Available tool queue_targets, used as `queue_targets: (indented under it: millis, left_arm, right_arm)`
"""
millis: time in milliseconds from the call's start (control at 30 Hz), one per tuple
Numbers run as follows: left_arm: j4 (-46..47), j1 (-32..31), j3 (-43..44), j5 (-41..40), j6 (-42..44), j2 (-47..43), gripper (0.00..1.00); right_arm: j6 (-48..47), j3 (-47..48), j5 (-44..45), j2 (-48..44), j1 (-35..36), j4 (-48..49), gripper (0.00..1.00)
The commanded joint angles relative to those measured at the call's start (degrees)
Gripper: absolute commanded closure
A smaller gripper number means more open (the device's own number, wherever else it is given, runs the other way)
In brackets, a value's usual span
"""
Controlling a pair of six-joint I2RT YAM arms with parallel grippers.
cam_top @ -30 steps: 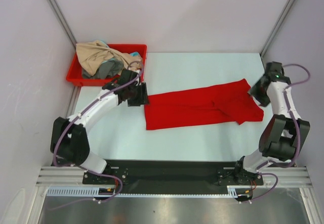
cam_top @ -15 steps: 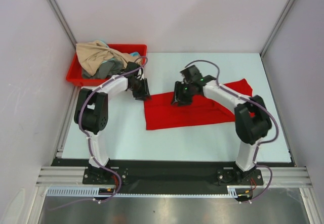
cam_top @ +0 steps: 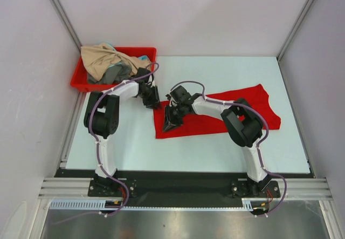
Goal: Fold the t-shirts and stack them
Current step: Fold the tshirt
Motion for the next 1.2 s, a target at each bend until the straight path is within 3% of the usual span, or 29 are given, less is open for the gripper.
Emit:
queue_targets:
  millis: [0,100,367,633,867,1000,1100,1167]
  left_arm:
    - [-0.2,0.6,1.7,-0.8,0.1,1.5,0.67]
    - [0.0,0.6,1.6,-0.9,-0.2,2.0,0.67]
    - [0.2,0.7,1.1,-1.1,-0.4,2.8,0.67]
    - [0.7,1.0,1.1,-0.6,-0.2,4.0,0.68]
    - [-0.7,0.9,2.7,-1.8,0.4,3.0,0.67]
    - [-2.5,0.8,3.8,-3.4,1.2,0.5,0.61]
    - [-4.9,0.6,3.8,-3.9,1.4,-3.5,0.52]
    - [-5.1,-0.1,2.8,-4.7,1.9,-7.5,0.48]
  right_arm:
    - [-0.3,-1.0,-1.7,0.1,0.3,2.6,0.75]
    - [-1.0,-1.9,-0.2,-0.1,0.4,3.1,0.81]
    - [-1.5,-1.4,0.3,2.3,1.3,1.3,0.84]
    - [-3.1,-8.6,1.4,-0.7,3.4,0.5,0.85]
    - [-4.5,-8.7,1.1,-2.9,3.3,-0.8,0.86]
    - [-3.2,-8.3,3.0,-8.1,0.4,-1.0,0.85]
    - [-2.6,-8.0,4.9,-14.3,-4.7,-4.6,0.83]
    - [-2.3,-8.4,8.8,-19.4,-10.0,-7.3,0.75]
